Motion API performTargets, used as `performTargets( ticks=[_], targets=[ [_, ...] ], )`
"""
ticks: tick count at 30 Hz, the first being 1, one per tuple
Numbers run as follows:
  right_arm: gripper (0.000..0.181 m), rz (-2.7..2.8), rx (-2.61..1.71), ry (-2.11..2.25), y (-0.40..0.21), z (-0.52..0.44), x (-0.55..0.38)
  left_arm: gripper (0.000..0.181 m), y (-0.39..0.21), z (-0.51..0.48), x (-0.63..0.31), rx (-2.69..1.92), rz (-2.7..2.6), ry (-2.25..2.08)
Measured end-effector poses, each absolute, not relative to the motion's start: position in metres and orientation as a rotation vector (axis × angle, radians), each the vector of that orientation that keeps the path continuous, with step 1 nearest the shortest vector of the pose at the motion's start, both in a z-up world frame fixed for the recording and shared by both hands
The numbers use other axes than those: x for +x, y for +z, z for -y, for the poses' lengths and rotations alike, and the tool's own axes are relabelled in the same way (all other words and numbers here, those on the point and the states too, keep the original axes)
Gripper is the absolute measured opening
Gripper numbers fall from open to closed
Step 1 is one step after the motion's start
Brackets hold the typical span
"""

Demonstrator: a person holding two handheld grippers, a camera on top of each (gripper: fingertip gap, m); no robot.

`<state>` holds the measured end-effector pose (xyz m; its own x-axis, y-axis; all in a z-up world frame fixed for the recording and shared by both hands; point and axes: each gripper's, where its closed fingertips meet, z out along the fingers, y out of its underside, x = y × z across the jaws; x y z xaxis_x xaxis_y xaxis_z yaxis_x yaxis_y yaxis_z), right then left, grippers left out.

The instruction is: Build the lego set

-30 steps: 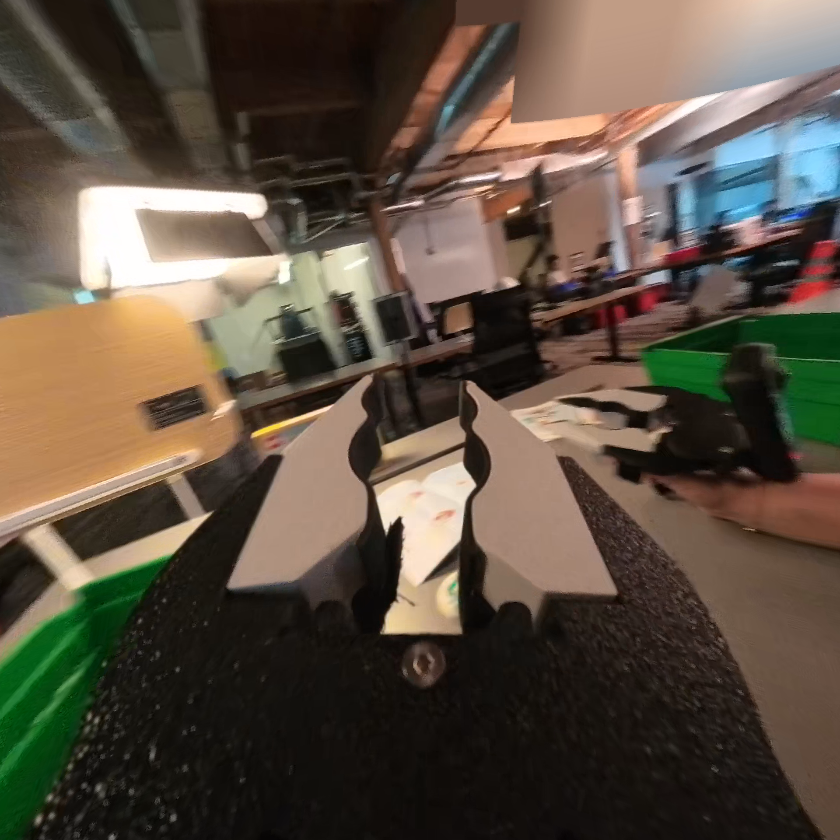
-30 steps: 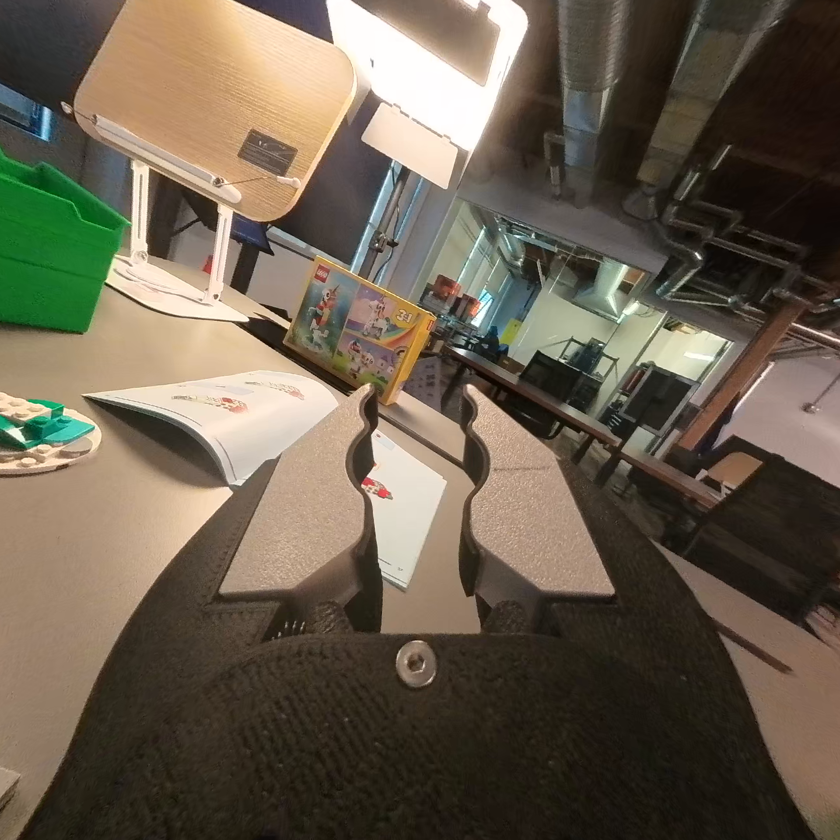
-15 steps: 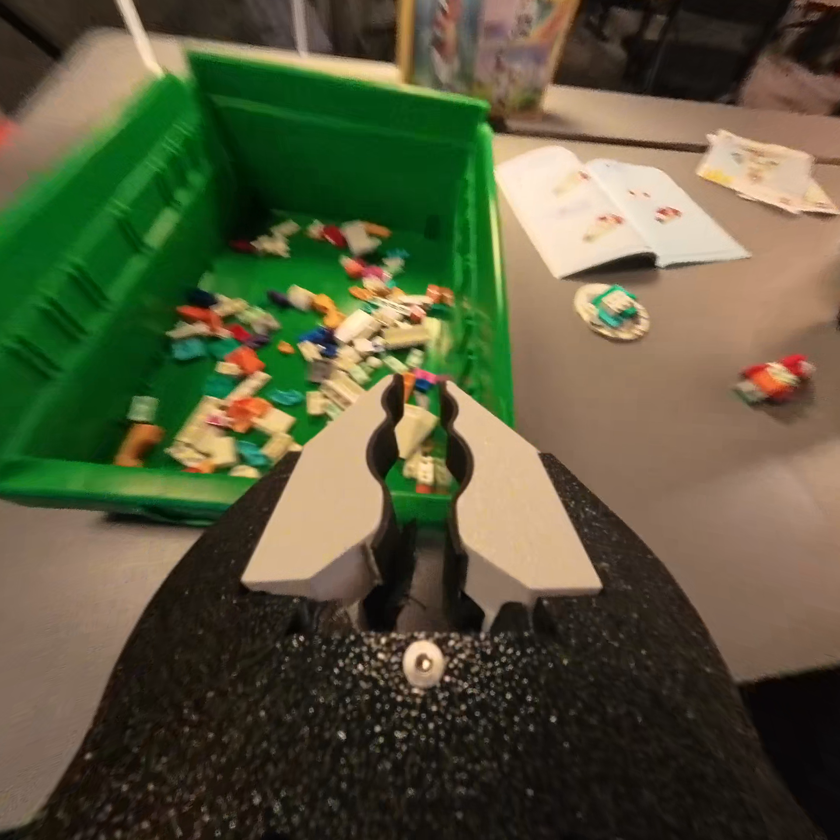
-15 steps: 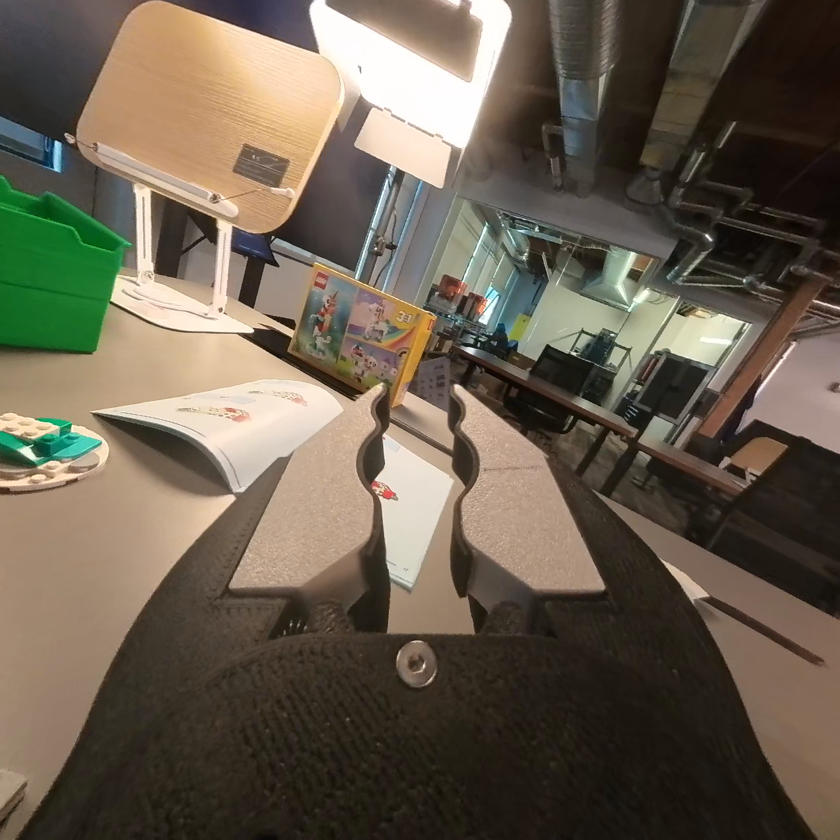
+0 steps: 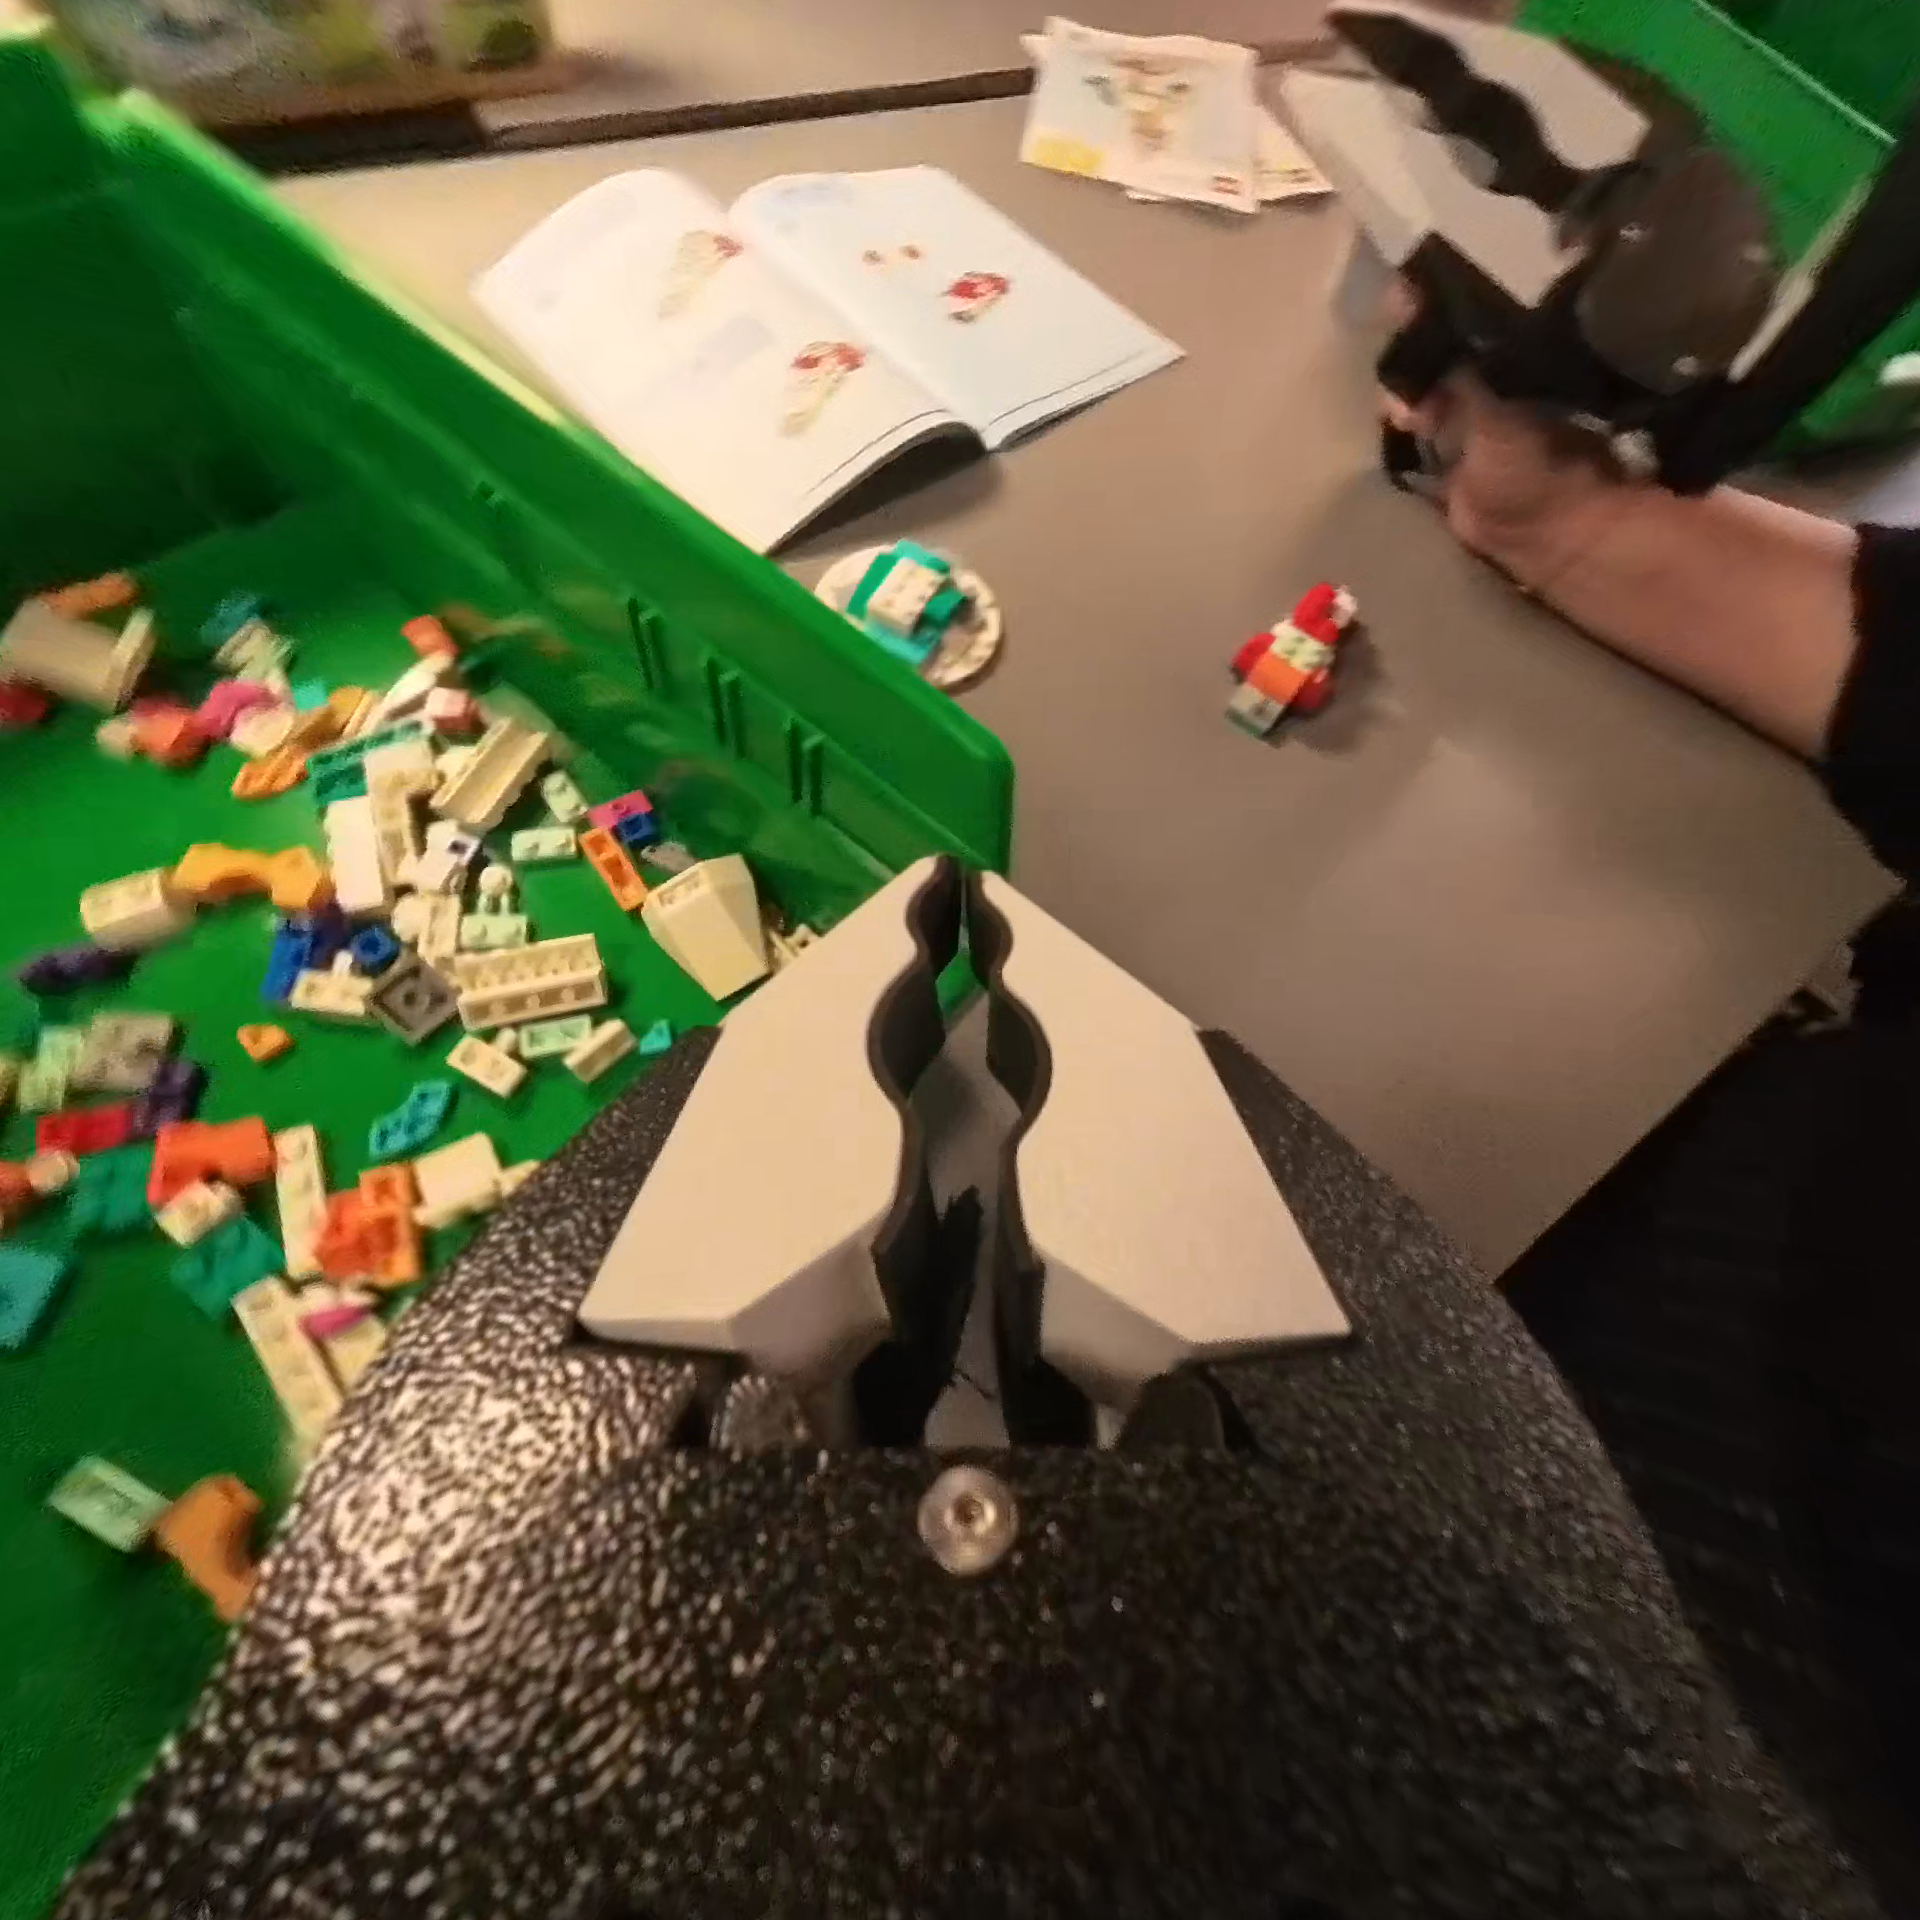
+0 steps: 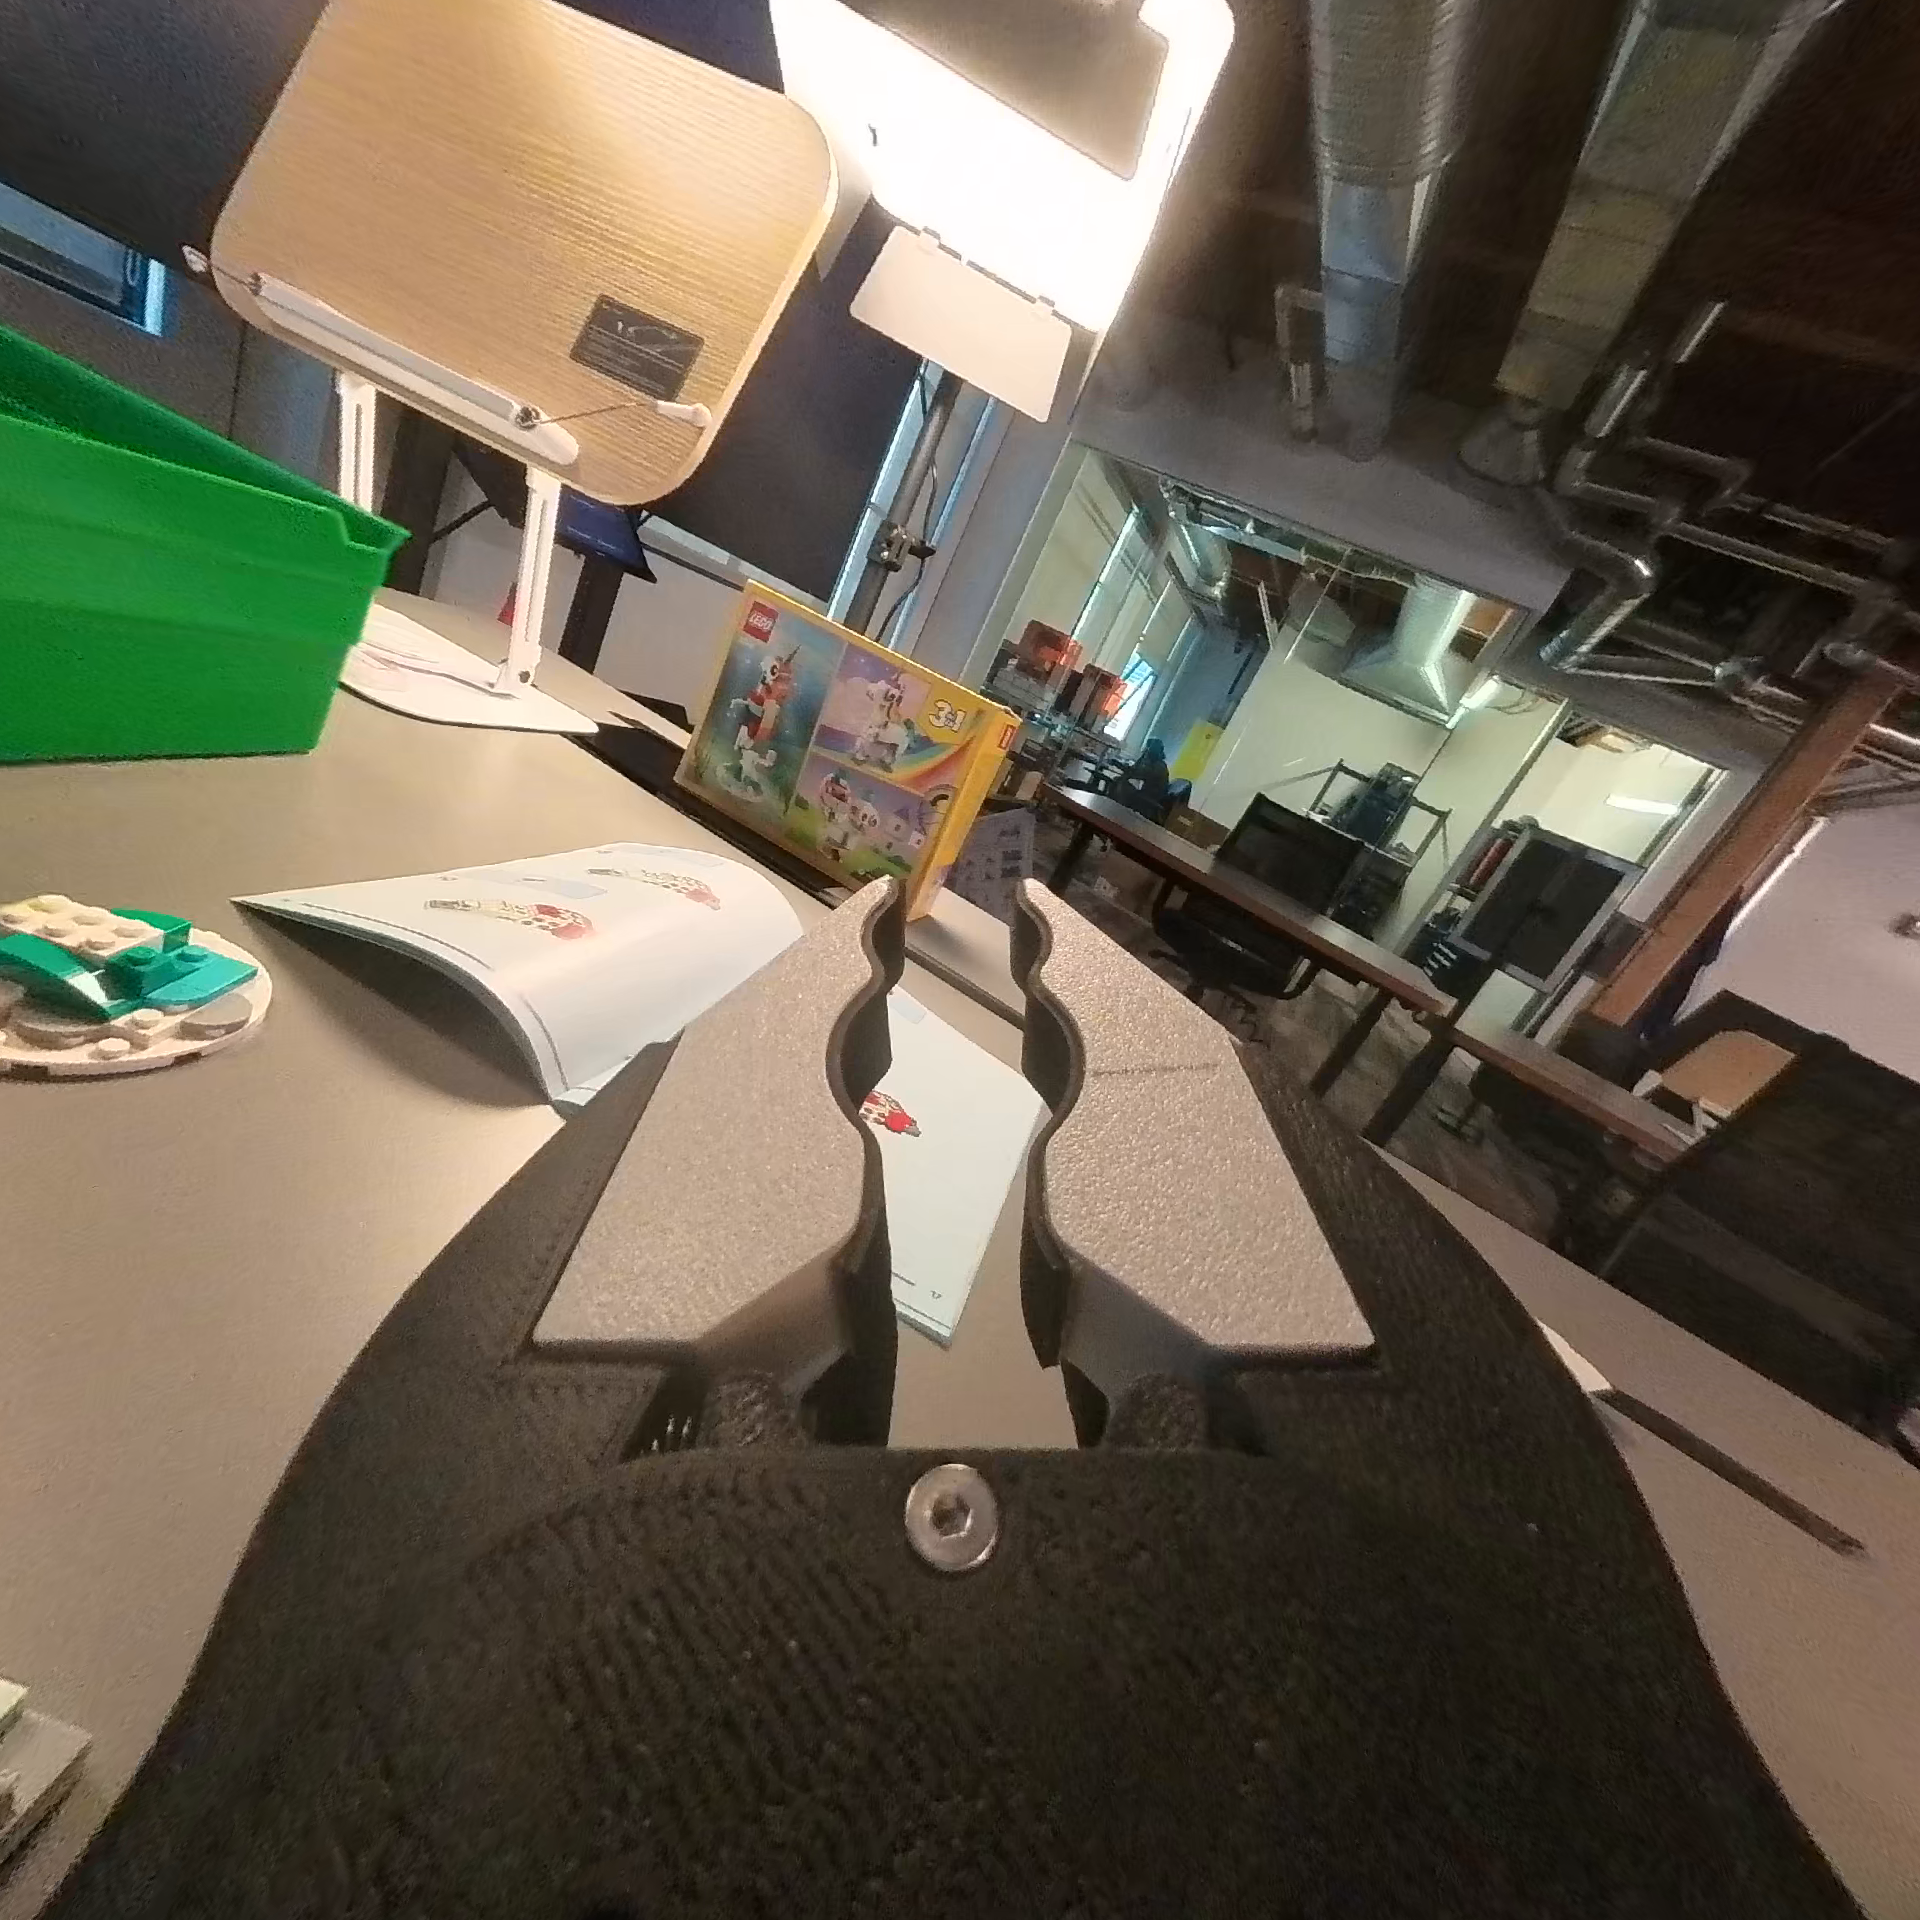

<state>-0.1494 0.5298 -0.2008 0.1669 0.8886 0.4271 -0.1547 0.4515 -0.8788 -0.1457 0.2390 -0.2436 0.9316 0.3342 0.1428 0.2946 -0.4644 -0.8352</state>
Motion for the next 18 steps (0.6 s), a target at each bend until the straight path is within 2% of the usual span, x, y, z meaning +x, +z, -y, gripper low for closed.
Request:
performTargets(
  ticks=[1,7,11,18],
  targets=[
    [0.018,1.165,-0.796,0.866,-0.201,-0.529,-0.149,0.0,-0.239,-0.243,-0.148,-2.088,0.415,0.062],
    [0.018,1.16,-0.802,0.865,-0.201,-0.531,-0.149,0.001,-0.191,-0.22,-0.221,-2.004,0.486,0.237],
    [0.017,1.16,-0.802,0.863,-0.201,-0.531,-0.15,0.048,-0.194,-0.212,-0.257,-2.1,0.54,0.287],
    [0.017,1.168,-0.796,0.855,-0.202,-0.53,-0.15,0.046,-0.224,-0.236,-0.255,-2.268,0.379,0.117]
  ],
)
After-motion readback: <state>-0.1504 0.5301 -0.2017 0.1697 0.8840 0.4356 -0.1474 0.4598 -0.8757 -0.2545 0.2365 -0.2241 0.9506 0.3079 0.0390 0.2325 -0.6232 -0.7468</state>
